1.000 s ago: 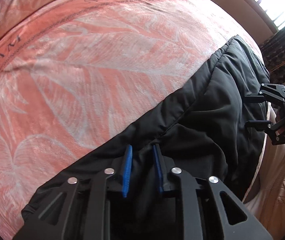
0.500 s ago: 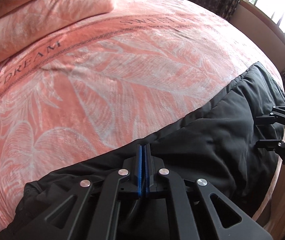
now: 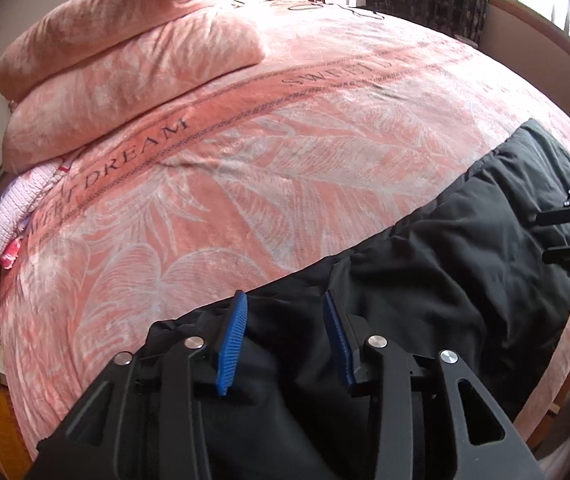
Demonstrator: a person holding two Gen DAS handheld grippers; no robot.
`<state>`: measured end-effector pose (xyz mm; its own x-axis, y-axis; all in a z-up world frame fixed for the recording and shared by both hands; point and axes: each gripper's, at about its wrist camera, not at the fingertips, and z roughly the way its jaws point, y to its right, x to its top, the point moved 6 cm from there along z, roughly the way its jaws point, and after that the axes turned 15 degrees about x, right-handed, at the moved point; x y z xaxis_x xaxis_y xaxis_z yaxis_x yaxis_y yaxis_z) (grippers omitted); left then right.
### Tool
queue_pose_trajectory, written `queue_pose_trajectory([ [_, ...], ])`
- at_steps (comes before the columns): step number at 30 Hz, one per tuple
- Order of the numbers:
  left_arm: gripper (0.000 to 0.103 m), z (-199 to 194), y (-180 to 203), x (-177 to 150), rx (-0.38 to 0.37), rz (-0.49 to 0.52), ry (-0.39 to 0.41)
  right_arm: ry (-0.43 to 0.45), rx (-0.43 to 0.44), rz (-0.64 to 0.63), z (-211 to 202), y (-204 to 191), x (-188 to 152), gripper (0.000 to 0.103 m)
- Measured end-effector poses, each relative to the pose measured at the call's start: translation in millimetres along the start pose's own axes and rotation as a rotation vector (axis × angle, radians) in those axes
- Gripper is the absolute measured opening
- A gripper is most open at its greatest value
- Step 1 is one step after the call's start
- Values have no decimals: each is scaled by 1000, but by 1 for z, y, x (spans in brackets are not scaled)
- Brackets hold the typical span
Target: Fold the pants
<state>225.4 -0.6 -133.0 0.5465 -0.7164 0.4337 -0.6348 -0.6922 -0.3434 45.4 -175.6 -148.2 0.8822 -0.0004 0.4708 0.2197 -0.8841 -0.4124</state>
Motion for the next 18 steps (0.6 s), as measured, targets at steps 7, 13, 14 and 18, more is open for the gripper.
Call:
queue_pose_trajectory([
  [7,46,45,9,-5,-11,102,-86,-27,0,13,10,0,-5,55],
  [13,5,57,2,-8,-75,-43,-102,-32,2,11,14,3,-5,55],
  [14,4,55,2,-8,-65,-56,-95,-31,5,19,15,4,-5,55],
  [18,4,40,-4,-8,10,-168,-90,-4,13,50,1,5,-3,54],
])
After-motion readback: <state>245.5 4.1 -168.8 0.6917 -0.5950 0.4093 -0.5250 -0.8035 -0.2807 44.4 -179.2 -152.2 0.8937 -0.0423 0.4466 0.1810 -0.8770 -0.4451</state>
